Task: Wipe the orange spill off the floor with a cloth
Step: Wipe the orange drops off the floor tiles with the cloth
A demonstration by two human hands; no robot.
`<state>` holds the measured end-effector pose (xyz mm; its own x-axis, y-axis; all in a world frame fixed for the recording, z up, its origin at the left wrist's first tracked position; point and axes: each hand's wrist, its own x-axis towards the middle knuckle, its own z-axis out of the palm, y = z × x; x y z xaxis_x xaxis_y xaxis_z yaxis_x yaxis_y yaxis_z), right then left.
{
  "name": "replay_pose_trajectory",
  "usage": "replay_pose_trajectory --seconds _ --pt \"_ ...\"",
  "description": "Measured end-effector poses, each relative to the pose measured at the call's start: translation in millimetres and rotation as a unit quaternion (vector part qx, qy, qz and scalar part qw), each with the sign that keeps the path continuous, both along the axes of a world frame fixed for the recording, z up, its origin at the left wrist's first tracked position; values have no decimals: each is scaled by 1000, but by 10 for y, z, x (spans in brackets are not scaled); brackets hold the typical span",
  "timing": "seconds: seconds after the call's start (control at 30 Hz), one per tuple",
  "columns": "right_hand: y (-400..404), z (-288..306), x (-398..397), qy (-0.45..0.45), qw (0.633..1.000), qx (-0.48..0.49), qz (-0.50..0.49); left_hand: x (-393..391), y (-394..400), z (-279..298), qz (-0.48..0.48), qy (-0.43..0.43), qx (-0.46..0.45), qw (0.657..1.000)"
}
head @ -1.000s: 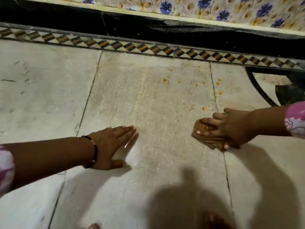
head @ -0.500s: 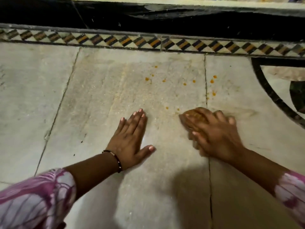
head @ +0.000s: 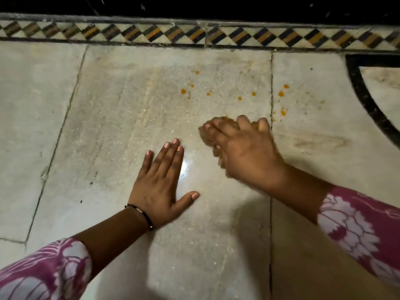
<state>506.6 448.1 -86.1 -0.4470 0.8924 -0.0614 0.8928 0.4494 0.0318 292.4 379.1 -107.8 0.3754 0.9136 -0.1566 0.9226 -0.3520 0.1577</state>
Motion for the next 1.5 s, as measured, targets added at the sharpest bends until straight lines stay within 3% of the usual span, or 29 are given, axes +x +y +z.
replay_pose_trajectory --seconds 0.13,0.27,0.37,0.5,0.57,0.63,0.73,0.87,0.97,1.07,1.2,1.33,1.5 --pt "-455 20 536 37 994 3 -103 -1 0 -8 3 -4 12 1000" --pt "-1019 58 294 53 997 35 37 7 -15 -2 6 1 13 1000" --pt "-634 -10 -150 78 992 27 93 11 -23 -1 7 5 7 1000" --pt "206 -46 -157 63 998 5 -26 20 -15 22 13 9 -3 1000" --pt "238 -49 63 59 994 13 -95 14 -10 20 10 7 -3 1000" --pt "-31 -35 297 41 995 48 -75 5 -12 8 10 4 -2 1000" --pt "-525 -29 887 42 998 27 -46 1 -17 -24 7 1 6 1000" --pt "-413 64 1647 9 980 40 -196 14 -20 -15 8 8 7 1000" --pt "27 65 1543 25 955 59 -289 13 -22 5 10 13 -4 1000" --pt "156 52 938 38 971 40 -233 32 -19 7 8 12 -7 1000" --pt "-522 -6 562 6 995 -2 -104 28 -29 -15 9 9 0 1000" --pt "-920 57 1133 16 979 -32 -203 19 -32 -38 9 2 10 1000" --pt "-35 106 1640 -15 955 30 -296 23 -26 -18 11 0 8 1000"
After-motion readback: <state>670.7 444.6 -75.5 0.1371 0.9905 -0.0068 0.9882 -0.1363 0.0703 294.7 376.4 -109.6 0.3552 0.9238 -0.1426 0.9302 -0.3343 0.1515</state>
